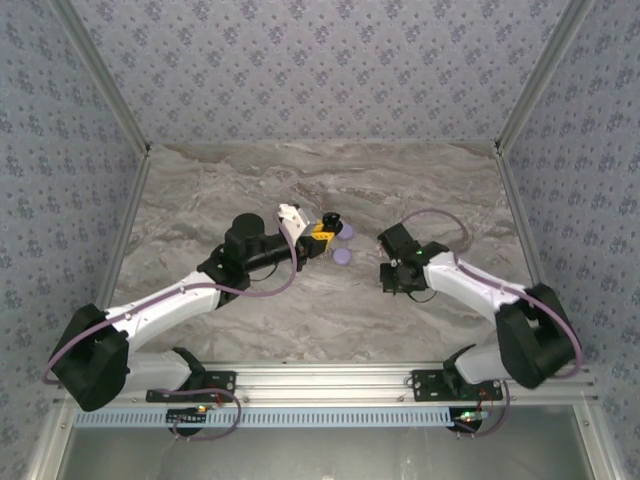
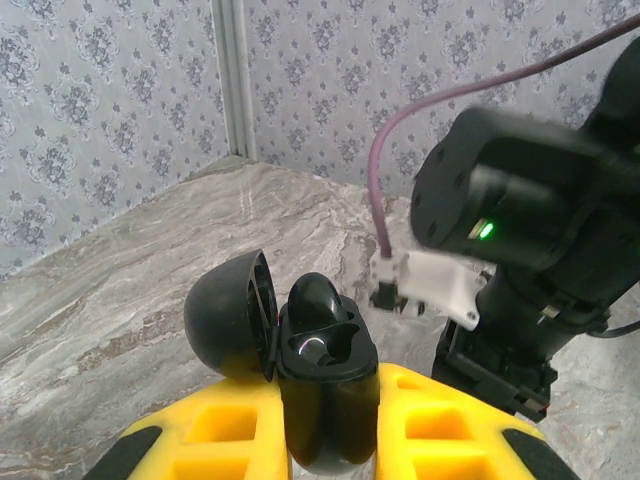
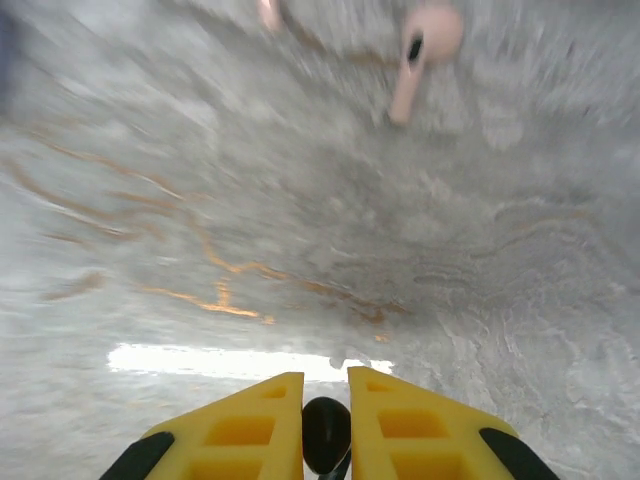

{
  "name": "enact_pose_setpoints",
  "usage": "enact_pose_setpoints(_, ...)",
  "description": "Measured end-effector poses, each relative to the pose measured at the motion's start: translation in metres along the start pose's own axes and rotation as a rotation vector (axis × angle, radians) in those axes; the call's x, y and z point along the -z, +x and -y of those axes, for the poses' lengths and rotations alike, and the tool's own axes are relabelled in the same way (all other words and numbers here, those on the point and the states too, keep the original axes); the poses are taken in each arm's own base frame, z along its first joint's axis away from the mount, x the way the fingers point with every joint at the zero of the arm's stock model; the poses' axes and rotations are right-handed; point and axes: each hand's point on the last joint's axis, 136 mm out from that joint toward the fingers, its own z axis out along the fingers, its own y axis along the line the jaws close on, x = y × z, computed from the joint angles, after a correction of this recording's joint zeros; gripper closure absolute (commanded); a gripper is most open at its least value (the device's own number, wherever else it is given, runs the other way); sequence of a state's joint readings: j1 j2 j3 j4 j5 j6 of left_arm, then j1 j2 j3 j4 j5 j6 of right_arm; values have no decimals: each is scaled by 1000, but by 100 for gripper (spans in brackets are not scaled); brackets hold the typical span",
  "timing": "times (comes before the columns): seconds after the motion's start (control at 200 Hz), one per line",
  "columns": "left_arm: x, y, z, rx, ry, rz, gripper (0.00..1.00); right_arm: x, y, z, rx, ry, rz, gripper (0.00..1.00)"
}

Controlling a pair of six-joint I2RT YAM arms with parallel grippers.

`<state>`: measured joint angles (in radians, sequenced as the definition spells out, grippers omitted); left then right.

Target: Insert the wireless bluetooth earbuds into the charging case

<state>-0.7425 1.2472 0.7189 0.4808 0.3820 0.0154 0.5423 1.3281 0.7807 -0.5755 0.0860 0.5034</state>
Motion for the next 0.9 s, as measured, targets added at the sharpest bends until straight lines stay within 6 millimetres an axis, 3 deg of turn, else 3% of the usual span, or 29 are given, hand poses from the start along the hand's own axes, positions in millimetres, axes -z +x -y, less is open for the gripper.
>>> enact_pose_setpoints(0.115,-5,5,0,22,10,-5,100,44,-33,-17,-10,-108,175,83)
enact_pose_setpoints(0.295,-13,9,3,47,32,-9,100,138,-86,-52,-12,-358,508,83)
enact_pose_setpoints(0.48,-18,3,8,61,51,11,100,211,-113,-90,50,-576,722,82)
enact_pose_setpoints(0.625,-19,-4,10,72,61,37,100,233,-115,-116,113,-668,785,82)
enact_pose_setpoints(0.899,-19,-10,13,86,69,56,100,221,-112,-141,176,-689,763,82)
